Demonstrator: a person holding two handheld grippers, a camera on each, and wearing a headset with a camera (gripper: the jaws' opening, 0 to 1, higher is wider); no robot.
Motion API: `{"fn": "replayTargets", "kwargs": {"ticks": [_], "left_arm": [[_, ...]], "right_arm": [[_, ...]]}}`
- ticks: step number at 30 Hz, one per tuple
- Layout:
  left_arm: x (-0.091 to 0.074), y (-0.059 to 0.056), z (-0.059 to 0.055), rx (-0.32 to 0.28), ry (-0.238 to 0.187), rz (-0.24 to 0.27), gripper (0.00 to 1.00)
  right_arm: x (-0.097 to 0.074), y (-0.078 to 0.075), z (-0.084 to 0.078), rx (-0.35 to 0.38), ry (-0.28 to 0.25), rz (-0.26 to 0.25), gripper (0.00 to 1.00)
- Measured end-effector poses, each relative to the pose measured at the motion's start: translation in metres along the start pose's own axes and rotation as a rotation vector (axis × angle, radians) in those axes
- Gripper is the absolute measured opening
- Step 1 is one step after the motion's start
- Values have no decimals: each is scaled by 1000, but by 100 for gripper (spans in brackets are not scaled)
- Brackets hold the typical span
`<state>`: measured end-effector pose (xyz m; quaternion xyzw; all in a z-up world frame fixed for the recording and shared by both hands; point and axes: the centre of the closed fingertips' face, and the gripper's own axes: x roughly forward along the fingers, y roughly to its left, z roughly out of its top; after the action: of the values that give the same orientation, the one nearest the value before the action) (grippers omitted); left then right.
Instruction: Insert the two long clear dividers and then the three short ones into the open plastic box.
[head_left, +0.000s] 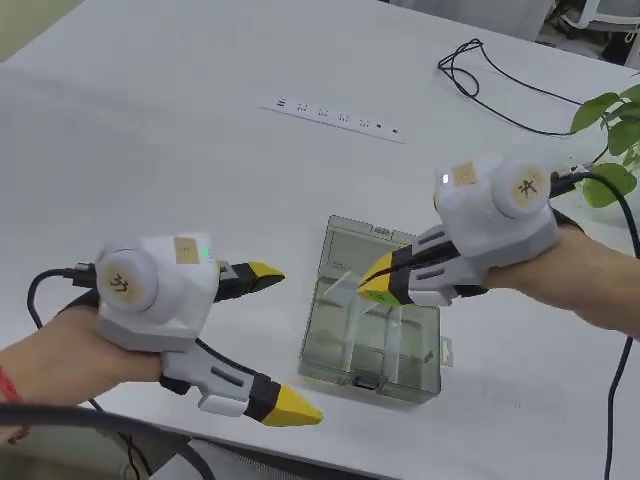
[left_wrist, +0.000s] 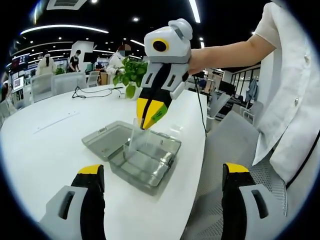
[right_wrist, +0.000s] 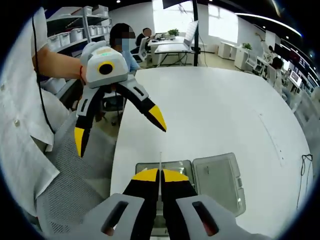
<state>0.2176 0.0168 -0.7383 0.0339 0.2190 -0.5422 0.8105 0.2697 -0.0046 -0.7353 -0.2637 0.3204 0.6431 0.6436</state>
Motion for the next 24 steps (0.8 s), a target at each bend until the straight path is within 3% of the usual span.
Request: {"fn": "replayTargets", "kwargs": {"ticks": [10,24], "left_arm": [[0,2,0,-10,-8,5,100],[2,0,-2,-24,-12,0,100]], "right_arm": [[12,-3,-14,12,29,4,3],[17,-9,-18,37,20,7,3]]}}
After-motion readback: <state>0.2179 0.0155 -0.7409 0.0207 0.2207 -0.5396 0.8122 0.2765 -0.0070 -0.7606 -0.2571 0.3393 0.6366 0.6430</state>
